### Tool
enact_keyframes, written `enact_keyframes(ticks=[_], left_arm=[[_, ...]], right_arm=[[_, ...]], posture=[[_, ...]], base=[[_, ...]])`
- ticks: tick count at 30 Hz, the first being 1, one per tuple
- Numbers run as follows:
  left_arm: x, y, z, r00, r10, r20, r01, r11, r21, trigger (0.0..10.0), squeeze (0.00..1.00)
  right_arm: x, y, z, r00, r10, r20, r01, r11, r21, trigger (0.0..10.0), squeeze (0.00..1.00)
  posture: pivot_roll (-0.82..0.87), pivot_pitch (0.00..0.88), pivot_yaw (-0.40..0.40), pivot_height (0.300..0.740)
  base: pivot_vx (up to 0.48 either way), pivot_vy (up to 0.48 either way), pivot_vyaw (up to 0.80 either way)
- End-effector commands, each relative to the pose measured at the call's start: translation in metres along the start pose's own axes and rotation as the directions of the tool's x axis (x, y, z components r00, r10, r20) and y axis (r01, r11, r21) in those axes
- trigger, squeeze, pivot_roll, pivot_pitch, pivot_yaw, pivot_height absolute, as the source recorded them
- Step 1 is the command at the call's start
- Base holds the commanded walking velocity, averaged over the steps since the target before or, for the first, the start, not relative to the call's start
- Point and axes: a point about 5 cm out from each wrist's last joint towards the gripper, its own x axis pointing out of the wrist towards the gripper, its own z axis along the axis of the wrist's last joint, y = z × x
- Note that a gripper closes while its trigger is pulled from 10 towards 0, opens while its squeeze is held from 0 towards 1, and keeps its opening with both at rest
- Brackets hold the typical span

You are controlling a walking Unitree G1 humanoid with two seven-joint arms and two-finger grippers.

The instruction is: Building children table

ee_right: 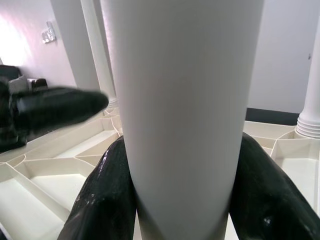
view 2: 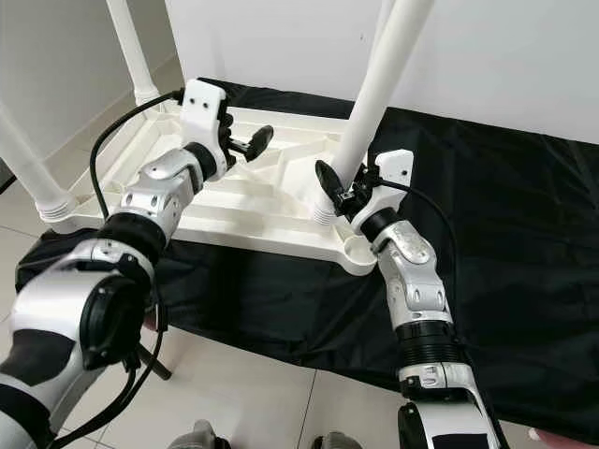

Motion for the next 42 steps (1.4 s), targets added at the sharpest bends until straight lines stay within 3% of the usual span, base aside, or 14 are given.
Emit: enact_keyframes(ticks=[1, 13, 30, 34, 42], left_arm=[[-0.003, 0.000, -0.004, 0.999, 0.041, 0.010, -0.041, 0.999, 0.003, 10.0, 0.00], [-0.014, -0.006, -0.011, 0.998, 0.035, 0.052, -0.037, 0.999, 0.034, 10.0, 0.00], [-0.032, -0.009, -0.019, 0.994, 0.070, 0.080, -0.076, 0.995, 0.065, 10.0, 0.00], [-0.037, -0.013, -0.020, 0.997, 0.025, 0.076, -0.031, 0.996, 0.081, 10.0, 0.00], [-0.043, -0.033, -0.032, 0.996, -0.083, 0.037, 0.074, 0.977, 0.202, 10.0, 0.00]], right_arm=[[0.004, -0.001, 0.003, 1.000, -0.017, 0.010, 0.017, 0.999, 0.029, 10.0, 0.00], [0.003, -0.002, 0.006, 0.999, -0.032, 0.021, 0.031, 0.998, 0.050, 10.0, 0.00], [0.006, -0.003, 0.012, 0.999, -0.031, 0.039, 0.031, 0.999, -0.011, 10.0, 0.00], [0.006, -0.004, 0.017, 0.999, -0.007, 0.045, 0.008, 0.999, -0.041, 10.0, 0.00], [0.001, -0.007, 0.017, 0.999, 0.023, 0.027, -0.021, 0.998, -0.067, 10.0, 0.00]], posture=[[-0.09, 0.000, -0.004, 0.740], [-0.09, 0.000, -0.009, 0.740], [-0.07, 0.000, -0.022, 0.740], [-0.07, 0.000, -0.024, 0.740], [-0.07, 0.000, -0.030, 0.740]], base=[[0.000, 0.000, 0.00], [0.000, 0.000, 0.00], [0.000, 0.000, 0.00], [0.000, 0.000, 0.00], [0.000, 0.000, 0.00]])
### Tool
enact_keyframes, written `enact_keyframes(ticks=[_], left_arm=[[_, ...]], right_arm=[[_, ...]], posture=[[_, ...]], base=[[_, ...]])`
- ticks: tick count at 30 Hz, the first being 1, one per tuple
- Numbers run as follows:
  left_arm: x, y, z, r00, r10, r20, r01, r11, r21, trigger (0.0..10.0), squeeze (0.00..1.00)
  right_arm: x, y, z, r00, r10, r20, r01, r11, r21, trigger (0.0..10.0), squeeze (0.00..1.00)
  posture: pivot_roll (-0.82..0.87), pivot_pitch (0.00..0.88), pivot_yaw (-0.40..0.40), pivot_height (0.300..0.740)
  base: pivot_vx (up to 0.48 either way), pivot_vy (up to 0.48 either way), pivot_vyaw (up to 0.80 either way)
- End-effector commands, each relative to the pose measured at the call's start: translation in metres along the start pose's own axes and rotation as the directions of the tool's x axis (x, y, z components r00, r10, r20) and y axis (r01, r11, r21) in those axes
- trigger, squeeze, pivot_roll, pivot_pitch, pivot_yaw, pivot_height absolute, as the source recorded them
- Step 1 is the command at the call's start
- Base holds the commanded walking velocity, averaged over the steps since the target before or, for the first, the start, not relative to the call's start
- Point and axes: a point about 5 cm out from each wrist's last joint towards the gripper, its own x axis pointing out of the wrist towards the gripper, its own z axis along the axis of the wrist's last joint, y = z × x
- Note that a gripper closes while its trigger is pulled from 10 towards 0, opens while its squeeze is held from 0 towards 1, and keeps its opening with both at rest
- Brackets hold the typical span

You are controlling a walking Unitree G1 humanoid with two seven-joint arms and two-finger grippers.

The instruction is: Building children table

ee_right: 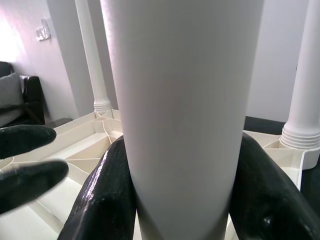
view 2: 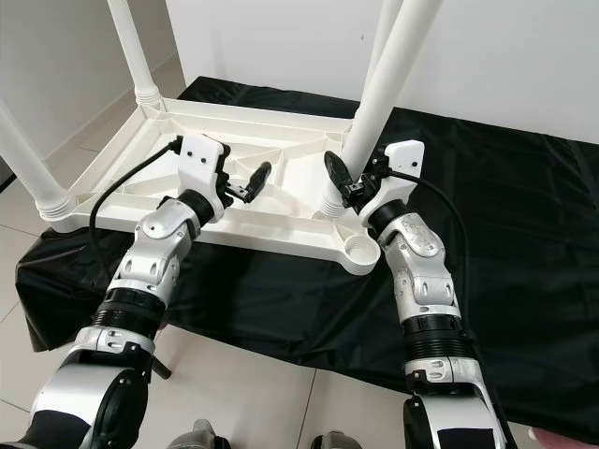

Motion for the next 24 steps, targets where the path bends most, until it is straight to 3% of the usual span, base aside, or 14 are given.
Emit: enact_keyframes(ticks=[1, 2, 4, 8, 10, 13, 15, 17, 24], left_arm=[[-0.002, -0.012, -0.004, 0.998, -0.067, -0.009, 0.067, 0.995, 0.078, 10.0, 0.00], [-0.002, -0.012, -0.004, 0.998, -0.067, -0.009, 0.067, 0.995, 0.078, 10.0, 0.00], [-0.002, -0.027, -0.006, 0.988, -0.156, -0.018, 0.157, 0.976, 0.148, 10.0, 0.00], [-0.002, -0.032, -0.007, 0.980, -0.196, -0.031, 0.199, 0.968, 0.152, 10.0, 0.00], [-0.002, -0.049, -0.015, 0.950, -0.299, -0.091, 0.312, 0.930, 0.197, 10.0, 0.00], [-0.002, -0.056, -0.018, 0.934, -0.339, -0.117, 0.357, 0.909, 0.216, 10.0, 0.00], [-0.003, -0.065, -0.025, 0.905, -0.393, -0.160, 0.422, 0.873, 0.244, 10.0, 0.00], [-0.003, -0.065, -0.025, 0.905, -0.393, -0.160, 0.422, 0.873, 0.244, 10.0, 0.00], [-0.010, -0.080, -0.046, 0.842, -0.473, -0.260, 0.533, 0.804, 0.263, 10.0, 0.00]], right_arm=[[0.000, 0.002, 0.006, 0.999, 0.024, 0.022, -0.023, 0.999, -0.023, 10.0, 0.00], [0.000, 0.002, 0.006, 0.999, 0.024, 0.022, -0.023, 0.999, -0.023, 10.0, 0.00], [-0.001, 0.000, 0.006, 1.000, 0.022, 0.022, -0.022, 0.999, -0.029, 10.0, 0.00], [-0.001, -0.001, 0.007, 1.000, 0.021, 0.022, -0.021, 0.999, -0.031, 10.0, 0.00], [-0.003, -0.003, 0.007, 1.000, 0.020, 0.023, -0.019, 0.999, -0.035, 10.0, 0.00], [-0.004, -0.003, 0.008, 1.000, 0.019, 0.022, -0.018, 0.999, -0.038, 10.0, 0.00], [-0.006, -0.005, 0.008, 1.000, 0.014, 0.022, -0.013, 0.999, -0.040, 10.0, 0.00], [-0.006, -0.005, 0.008, 1.000, 0.014, 0.022, -0.013, 0.999, -0.040, 10.0, 0.00], [-0.014, -0.008, 0.008, 1.000, -0.013, 0.023, 0.014, 0.999, -0.044, 10.0, 0.00]], posture=[[-0.07, 0.000, -0.029, 0.740], [-0.07, 0.000, -0.029, 0.740], [-0.07, 0.000, -0.029, 0.740], [-0.07, 0.000, -0.029, 0.740], [-0.08, 0.000, -0.020, 0.740], [-0.08, 0.000, -0.020, 0.740], [-0.08, 0.000, -0.015, 0.740], [-0.08, 0.000, -0.015, 0.740], [-0.10, 0.000, 0.008, 0.740]], base=[[0.000, 0.000, 0.00], [0.000, 0.000, 0.00], [0.000, 0.000, 0.00], [0.000, 0.000, 0.00], [0.000, 0.000, 0.00], [0.000, 0.000, 0.00], [0.000, 0.000, 0.00], [0.000, 0.000, 0.00], [0.000, 0.000, 0.00]])
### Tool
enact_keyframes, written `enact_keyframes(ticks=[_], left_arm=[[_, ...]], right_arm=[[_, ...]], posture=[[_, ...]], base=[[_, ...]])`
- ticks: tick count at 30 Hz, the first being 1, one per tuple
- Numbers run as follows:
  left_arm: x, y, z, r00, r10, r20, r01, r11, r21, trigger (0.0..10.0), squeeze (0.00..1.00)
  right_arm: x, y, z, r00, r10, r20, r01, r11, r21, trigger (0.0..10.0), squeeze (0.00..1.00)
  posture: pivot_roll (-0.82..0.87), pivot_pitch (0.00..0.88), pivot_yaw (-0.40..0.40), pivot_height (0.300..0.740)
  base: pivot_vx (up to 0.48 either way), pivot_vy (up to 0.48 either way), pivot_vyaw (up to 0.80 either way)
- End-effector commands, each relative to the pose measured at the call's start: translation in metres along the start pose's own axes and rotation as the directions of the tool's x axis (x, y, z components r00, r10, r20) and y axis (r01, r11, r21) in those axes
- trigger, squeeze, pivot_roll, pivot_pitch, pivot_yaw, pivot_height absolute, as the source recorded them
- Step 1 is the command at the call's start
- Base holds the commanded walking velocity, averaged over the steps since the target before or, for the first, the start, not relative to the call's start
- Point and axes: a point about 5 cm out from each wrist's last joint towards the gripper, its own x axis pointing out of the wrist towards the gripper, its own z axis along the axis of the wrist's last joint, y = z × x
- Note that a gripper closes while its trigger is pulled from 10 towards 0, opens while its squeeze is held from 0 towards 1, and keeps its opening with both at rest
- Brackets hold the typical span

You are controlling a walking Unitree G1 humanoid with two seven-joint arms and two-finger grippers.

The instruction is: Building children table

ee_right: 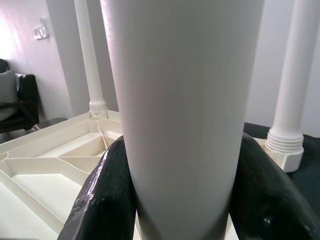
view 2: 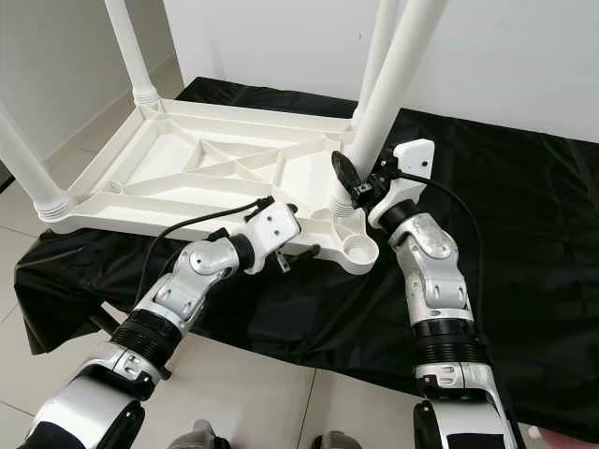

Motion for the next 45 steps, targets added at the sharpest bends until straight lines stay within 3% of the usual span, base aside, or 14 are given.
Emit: enact_keyframes(ticks=[1, 13, 25, 34, 38, 44, 45], left_arm=[[0.001, -0.008, -0.005, 0.999, -0.038, -0.021, 0.038, 0.999, 0.010, 10.0, 0.00], [0.007, -0.023, -0.008, 0.987, -0.153, -0.048, 0.157, 0.984, 0.088, 10.0, 0.00], [0.017, -0.014, -0.010, 0.985, -0.137, -0.101, 0.147, 0.983, 0.109, 10.0, 0.00], [0.020, -0.003, -0.022, 0.975, -0.094, -0.201, 0.098, 0.995, 0.010, 10.0, 0.00], [0.016, 0.008, -0.032, 0.970, -0.041, -0.242, 0.019, 0.995, -0.095, 10.0, 0.00], [0.014, 0.011, -0.034, 0.969, -0.032, -0.243, 0.002, 0.993, -0.122, 10.0, 0.00], [0.012, 0.016, -0.034, 0.971, -0.023, -0.240, -0.012, 0.990, -0.144, 3.1, 0.00]], right_arm=[[-0.002, -0.002, 0.004, 1.000, -0.008, 0.017, 0.008, 1.000, -0.004, 10.0, 0.00], [-0.009, -0.004, 0.005, 0.999, -0.030, 0.012, 0.030, 1.000, -0.008, 10.0, 0.00], [-0.012, -0.001, 0.004, 1.000, -0.028, 0.005, 0.028, 1.000, -0.003, 10.0, 0.00], [-0.015, 0.002, 0.006, 1.000, -0.021, 0.001, 0.021, 1.000, -0.003, 10.0, 0.00], [-0.017, 0.003, 0.006, 1.000, -0.021, -0.004, 0.021, 1.000, -0.003, 10.0, 0.00], [-0.017, 0.003, 0.006, 1.000, -0.020, -0.005, 0.020, 1.000, -0.004, 10.0, 0.00], [-0.017, 0.003, 0.006, 1.000, -0.020, -0.005, 0.020, 1.000, -0.004, 10.0, 0.00]], posture=[[-0.10, 0.000, 0.008, 0.740], [-0.11, 0.000, 0.024, 0.740], [-0.12, 0.000, 0.024, 0.740], [-0.13, 0.000, 0.022, 0.740], [-0.13, 0.000, 0.022, 0.740], [-0.13, 0.000, 0.022, 0.740], [-0.13, 0.000, 0.023, 0.740]], base=[[0.000, 0.000, 0.00], [0.000, 0.000, 0.00], [0.000, 0.000, 0.00], [0.000, 0.000, 0.00], [0.000, 0.000, 0.00], [0.000, 0.000, 0.00], [0.000, 0.000, 0.00]])
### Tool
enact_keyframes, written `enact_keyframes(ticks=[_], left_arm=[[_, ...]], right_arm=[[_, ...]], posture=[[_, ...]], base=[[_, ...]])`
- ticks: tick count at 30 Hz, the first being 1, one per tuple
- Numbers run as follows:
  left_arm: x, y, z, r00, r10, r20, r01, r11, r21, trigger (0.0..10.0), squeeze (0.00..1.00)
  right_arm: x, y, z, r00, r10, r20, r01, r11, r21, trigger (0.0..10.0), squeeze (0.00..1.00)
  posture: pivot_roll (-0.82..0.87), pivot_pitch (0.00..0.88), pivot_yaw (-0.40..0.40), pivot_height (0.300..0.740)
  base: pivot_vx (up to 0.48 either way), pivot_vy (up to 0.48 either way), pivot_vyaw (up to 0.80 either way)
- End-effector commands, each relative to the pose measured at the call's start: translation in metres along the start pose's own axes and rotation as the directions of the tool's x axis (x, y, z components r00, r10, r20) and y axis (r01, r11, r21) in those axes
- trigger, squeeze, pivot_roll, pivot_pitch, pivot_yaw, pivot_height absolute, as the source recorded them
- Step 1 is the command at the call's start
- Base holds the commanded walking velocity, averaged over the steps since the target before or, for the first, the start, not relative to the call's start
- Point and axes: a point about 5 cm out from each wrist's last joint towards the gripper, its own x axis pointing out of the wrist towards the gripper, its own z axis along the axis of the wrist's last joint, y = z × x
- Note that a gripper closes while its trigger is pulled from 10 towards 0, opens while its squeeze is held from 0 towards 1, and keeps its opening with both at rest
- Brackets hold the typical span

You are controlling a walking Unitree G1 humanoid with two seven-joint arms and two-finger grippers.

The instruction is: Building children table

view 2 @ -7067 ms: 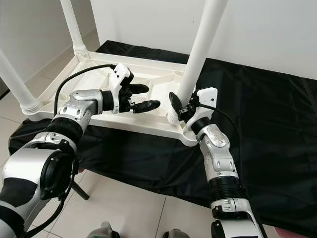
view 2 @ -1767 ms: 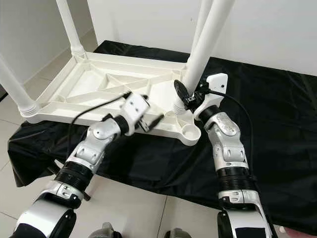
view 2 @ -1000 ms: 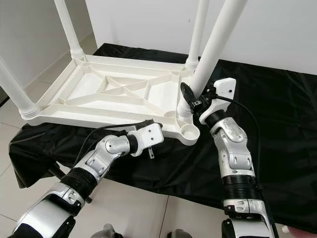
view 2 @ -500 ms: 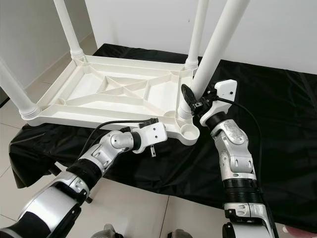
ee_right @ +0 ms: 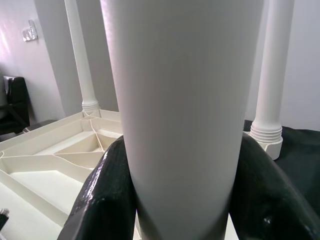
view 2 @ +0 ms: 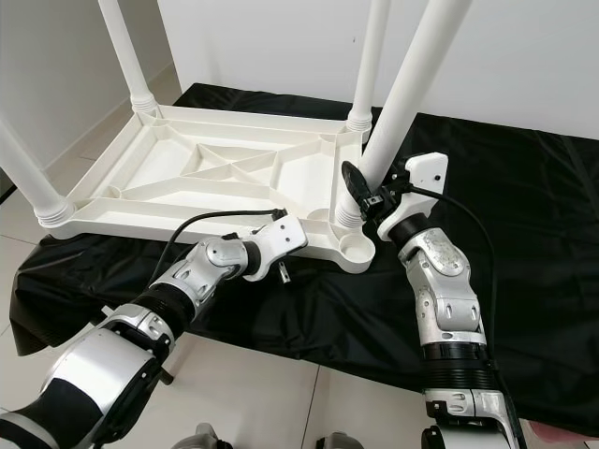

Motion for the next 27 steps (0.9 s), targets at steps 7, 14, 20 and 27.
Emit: enact_keyframes(ticks=[7, 14, 20, 27], left_arm=[[-0.014, 0.028, -0.009, 0.985, 0.165, -0.043, -0.167, 0.984, -0.068, 10.0, 0.00], [-0.019, 0.041, -0.002, 0.980, 0.196, -0.025, -0.198, 0.977, -0.076, 10.0, 0.00], [-0.023, 0.054, 0.011, 0.975, 0.221, 0.011, -0.219, 0.971, -0.099, 10.0, 0.00], [-0.021, 0.052, 0.012, 0.980, 0.197, 0.014, -0.195, 0.977, -0.085, 10.0, 0.00]], right_arm=[[-0.002, 0.002, 0.002, 1.000, 0.010, 0.003, -0.010, 1.000, 0.003, 10.0, 0.00], [-0.004, 0.002, 0.001, 1.000, 0.011, -0.006, -0.011, 1.000, 0.004, 10.0, 0.00], [-0.005, 0.002, 0.002, 1.000, 0.010, -0.010, -0.010, 1.000, 0.001, 10.0, 0.00], [-0.004, 0.002, 0.001, 1.000, 0.009, -0.014, -0.009, 1.000, 0.000, 10.0, 0.00]], posture=[[-0.14, 0.000, 0.024, 0.740], [-0.14, 0.000, 0.024, 0.740], [-0.14, 0.000, 0.023, 0.740], [-0.14, 0.000, 0.024, 0.740]], base=[[0.000, 0.000, 0.00], [0.000, 0.000, 0.00], [0.000, 0.000, 0.00], [0.000, 0.000, 0.00]])
